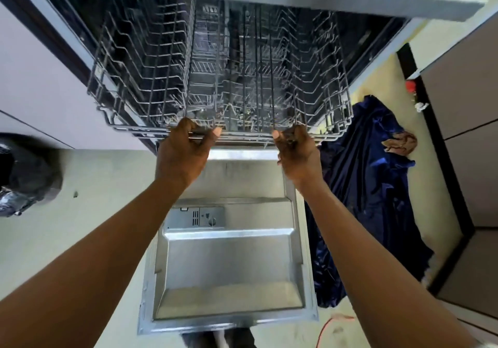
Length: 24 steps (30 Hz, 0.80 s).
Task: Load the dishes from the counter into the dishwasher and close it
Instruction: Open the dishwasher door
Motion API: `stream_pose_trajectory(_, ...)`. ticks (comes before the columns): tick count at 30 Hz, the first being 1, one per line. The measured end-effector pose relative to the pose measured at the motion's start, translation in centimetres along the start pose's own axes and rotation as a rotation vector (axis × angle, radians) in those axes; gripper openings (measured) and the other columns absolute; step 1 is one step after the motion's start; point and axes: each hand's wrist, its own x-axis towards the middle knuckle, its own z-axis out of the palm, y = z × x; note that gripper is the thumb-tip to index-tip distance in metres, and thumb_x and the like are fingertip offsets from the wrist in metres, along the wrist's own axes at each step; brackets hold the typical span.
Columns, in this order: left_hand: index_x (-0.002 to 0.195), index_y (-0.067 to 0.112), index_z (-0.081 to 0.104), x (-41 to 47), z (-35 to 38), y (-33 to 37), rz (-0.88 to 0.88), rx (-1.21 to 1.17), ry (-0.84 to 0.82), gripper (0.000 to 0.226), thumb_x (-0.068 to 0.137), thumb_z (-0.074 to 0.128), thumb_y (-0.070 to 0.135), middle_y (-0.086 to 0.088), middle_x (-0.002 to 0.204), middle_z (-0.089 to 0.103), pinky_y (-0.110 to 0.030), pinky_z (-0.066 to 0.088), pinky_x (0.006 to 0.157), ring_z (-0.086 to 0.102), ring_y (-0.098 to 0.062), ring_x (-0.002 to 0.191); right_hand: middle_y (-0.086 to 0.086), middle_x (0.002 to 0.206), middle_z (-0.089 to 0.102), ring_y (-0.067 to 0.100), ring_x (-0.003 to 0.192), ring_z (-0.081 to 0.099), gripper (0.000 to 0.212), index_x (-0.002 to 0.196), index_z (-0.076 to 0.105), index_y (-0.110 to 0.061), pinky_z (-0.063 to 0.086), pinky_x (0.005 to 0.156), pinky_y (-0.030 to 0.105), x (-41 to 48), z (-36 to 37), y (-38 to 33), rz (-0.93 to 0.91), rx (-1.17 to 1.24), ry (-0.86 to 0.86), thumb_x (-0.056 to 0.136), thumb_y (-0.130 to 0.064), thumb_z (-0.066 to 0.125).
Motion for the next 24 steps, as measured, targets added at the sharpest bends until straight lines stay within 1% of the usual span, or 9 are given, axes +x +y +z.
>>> stream_pose_trajectory(1,0.109,0.025,0.062,-1.4,-0.2,-0.5,0.048,0.088,0.015,0.051,0.092,0.056,0.073,-0.002,0.104,0.078,-0.047,0.062,0.085,0.076,-0.032,0.09,0.008,0.093,0.071,0.038,0.085,0.069,0.024,0.087,0.052,-0.032,0.057,0.078,0.056,-1.6,0.0,0.2,0.026,0.037,0.001,0.095,-0.051,0.064)
stream_pose_trajectory(3,0.116,0.023,0.062,-4.0,-0.6,-1.1,0.119,0.249,0.025,0.056,0.095,0.049,0.073,-0.009,0.114,0.075,-0.043,0.057,0.089,0.071,-0.037,0.105,0.008,0.101,0.073,0.038,0.09,0.07,0.025,0.1,0.061,-0.022,0.056,0.083,0.055,-4.1,-0.2,0.2,0.102,0.07,0.017,0.095,-0.046,0.067)
stream_pose_trajectory(5,0.123,0.025,0.06,-6.4,-1.1,-1.3,0.137,0.349,-0.021,0.061,0.096,0.042,0.076,-0.011,0.118,0.072,-0.046,0.054,0.088,0.069,-0.039,0.109,0.006,0.107,0.074,0.034,0.093,0.07,0.032,0.11,0.064,-0.018,0.056,0.089,0.049,-6.1,-0.8,0.4,0.155,0.03,0.028,0.095,-0.046,0.066)
stream_pose_trajectory(7,0.126,0.028,0.062,-8.7,-1.7,-1.5,0.137,0.391,-0.071,0.062,0.096,0.038,0.077,-0.009,0.115,0.074,-0.047,0.054,0.088,0.069,-0.038,0.108,0.003,0.107,0.074,0.026,0.094,0.068,0.03,0.105,0.064,-0.022,0.053,0.084,0.035,-8.4,-1.8,0.7,0.146,-0.097,0.041,0.094,-0.051,0.064)
stream_pose_trajectory(8,0.124,0.029,0.064,-9.8,-2.0,-1.6,0.13,0.404,-0.083,0.062,0.096,0.037,0.078,-0.007,0.112,0.075,-0.046,0.054,0.087,0.07,-0.036,0.107,0.002,0.106,0.074,0.025,0.094,0.067,0.029,0.103,0.064,-0.026,0.049,0.078,0.033,-9.6,-2.3,0.8,0.13,-0.162,0.044,0.094,-0.054,0.062)
stream_pose_trajectory(14,0.11,0.025,0.068,-17.2,-2.7,-3.8,0.239,0.582,-0.06,0.051,0.103,0.038,0.066,-0.002,0.078,0.067,-0.034,0.043,0.065,0.072,-0.034,0.081,0.001,0.098,0.072,0.027,0.087,0.069,0.049,0.109,0.069,-0.034,0.049,0.062,0.033,-18.1,-4.0,2.6,0.022,-0.557,0.094,0.093,-0.074,0.046)
stream_pose_trajectory(17,0.112,0.024,0.069,-21.1,-3.1,-5.3,0.247,0.606,-0.11,0.053,0.104,0.037,0.065,-0.004,0.083,0.073,-0.034,0.05,0.066,0.071,-0.029,0.076,0.001,0.094,0.073,0.028,0.086,0.068,0.052,0.112,0.068,-0.035,0.039,0.06,0.032,-22.2,-4.7,3.8,0.016,-0.642,0.066,0.093,-0.076,0.041)
stream_pose_trajectory(20,0.111,0.028,0.071,-25.2,-3.3,-5.9,0.216,0.624,-0.128,0.059,0.102,0.033,0.072,-0.002,0.086,0.076,-0.033,0.046,0.066,0.073,-0.029,0.081,0.0,0.096,0.074,0.028,0.089,0.068,0.051,0.115,0.068,-0.037,0.035,0.061,0.031,-26.1,-5.9,4.7,0.059,-0.672,0.028,0.093,-0.075,0.042)
stream_pose_trajectory(24,0.118,0.034,0.066,-29.9,-3.6,-6.6,0.055,0.584,-0.153,0.056,0.099,0.034,0.076,-0.002,0.099,0.075,-0.037,0.048,0.073,0.072,-0.03,0.093,0.006,0.107,0.073,0.031,0.101,0.066,0.049,0.121,0.067,-0.031,0.047,0.069,0.036,-30.9,-6.5,4.7,0.048,-0.599,-0.028,0.097,-0.067,0.046)
